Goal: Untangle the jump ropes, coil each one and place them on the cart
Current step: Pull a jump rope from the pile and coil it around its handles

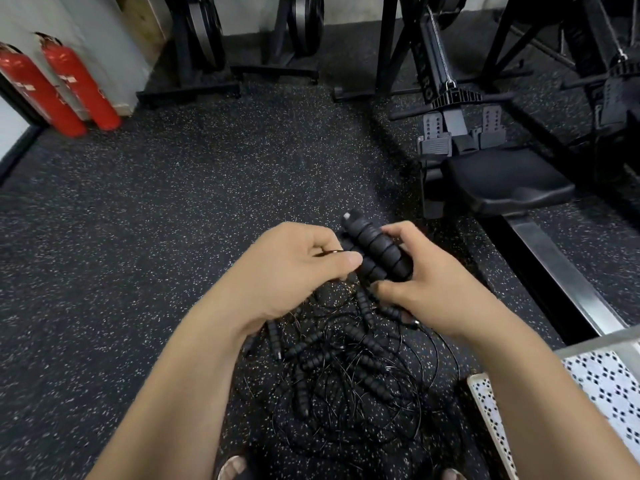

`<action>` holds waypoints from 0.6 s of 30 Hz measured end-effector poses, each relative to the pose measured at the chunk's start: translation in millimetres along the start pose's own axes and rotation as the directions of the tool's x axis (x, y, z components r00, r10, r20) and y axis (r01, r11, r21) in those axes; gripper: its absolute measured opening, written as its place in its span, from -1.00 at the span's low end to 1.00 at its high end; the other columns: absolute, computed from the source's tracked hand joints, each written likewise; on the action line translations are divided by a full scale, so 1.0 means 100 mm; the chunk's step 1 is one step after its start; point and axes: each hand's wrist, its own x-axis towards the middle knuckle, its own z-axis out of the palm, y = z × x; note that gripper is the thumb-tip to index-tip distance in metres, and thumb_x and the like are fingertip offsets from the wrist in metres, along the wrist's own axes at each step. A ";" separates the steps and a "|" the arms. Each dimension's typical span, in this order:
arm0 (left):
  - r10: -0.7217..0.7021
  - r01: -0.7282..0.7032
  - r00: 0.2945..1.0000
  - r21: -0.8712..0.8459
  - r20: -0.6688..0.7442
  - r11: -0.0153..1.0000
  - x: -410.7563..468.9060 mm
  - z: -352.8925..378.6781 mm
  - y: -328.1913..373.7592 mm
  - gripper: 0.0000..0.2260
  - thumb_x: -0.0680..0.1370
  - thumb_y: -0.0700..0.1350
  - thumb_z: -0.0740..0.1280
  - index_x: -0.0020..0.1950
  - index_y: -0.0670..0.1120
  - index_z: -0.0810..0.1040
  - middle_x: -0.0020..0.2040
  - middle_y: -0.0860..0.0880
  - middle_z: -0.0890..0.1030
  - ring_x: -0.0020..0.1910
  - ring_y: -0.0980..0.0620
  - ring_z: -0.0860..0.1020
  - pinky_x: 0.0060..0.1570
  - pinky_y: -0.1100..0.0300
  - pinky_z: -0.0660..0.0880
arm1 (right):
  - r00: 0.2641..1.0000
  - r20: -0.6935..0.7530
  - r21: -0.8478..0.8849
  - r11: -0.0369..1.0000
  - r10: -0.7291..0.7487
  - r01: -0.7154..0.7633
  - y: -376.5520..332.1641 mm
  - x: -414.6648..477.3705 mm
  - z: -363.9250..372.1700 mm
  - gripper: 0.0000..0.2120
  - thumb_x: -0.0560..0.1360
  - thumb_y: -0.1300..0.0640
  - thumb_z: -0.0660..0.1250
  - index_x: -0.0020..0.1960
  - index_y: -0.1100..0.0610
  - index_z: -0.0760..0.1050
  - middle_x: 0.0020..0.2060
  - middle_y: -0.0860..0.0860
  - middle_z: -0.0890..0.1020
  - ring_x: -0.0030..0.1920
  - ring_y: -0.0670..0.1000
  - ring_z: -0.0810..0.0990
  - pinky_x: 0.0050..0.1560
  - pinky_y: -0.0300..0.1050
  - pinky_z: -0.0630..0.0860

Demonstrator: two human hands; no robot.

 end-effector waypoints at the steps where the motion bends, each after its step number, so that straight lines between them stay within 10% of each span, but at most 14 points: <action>1: 0.021 -0.021 1.000 0.002 0.005 1.000 0.00 -0.01 -0.01 -0.73 0.63 0.07 0.48 -0.20 -0.04 0.65 -0.51 0.20 0.44 -0.50 0.24 0.37 -0.32 0.30 0.30 | 0.997 0.079 0.041 0.999 0.009 -0.012 -0.01 -0.02 0.00 -0.45 0.48 0.27 0.52 0.28 -0.20 0.42 -0.05 0.03 0.72 -0.28 0.16 0.70 -0.34 0.07 0.66; 7: 0.126 -0.129 0.991 -0.069 -0.042 0.989 0.03 -0.04 -0.08 -0.73 0.48 0.18 0.57 -0.20 -0.02 0.71 -0.27 -0.07 0.69 -0.28 0.04 0.57 -0.14 -0.01 0.53 | 0.897 0.440 0.112 0.994 -0.043 -0.008 -0.18 -0.15 -0.09 -0.46 0.50 0.34 0.51 0.25 -0.17 0.44 -0.05 0.21 0.70 -0.19 0.11 0.65 -0.25 -0.01 0.64; 14: 0.137 -0.135 0.990 -0.064 0.021 0.989 0.06 0.01 -0.11 -0.75 0.39 -0.07 0.67 -0.24 -0.15 0.66 -0.38 0.05 0.64 -0.38 0.16 0.49 -0.31 0.31 0.40 | 0.756 0.652 0.012 0.998 -0.060 0.069 -0.37 -0.34 -0.23 -0.25 0.53 0.33 0.53 0.50 -0.26 0.36 -0.08 0.12 0.70 -0.31 -0.13 0.59 -0.30 -0.11 0.61; 18: 0.149 -0.097 0.976 -0.298 0.156 0.949 0.11 -0.04 -0.22 -0.75 0.45 -0.01 0.61 -0.19 -0.13 0.64 -0.27 -0.03 0.67 -0.33 0.07 0.55 -0.28 0.25 0.48 | 0.751 0.648 0.154 0.987 -0.127 0.035 -0.44 -0.43 -0.36 -0.45 0.53 0.36 0.55 0.41 0.02 0.45 -0.12 0.20 0.68 -0.33 -0.05 0.56 -0.33 -0.05 0.56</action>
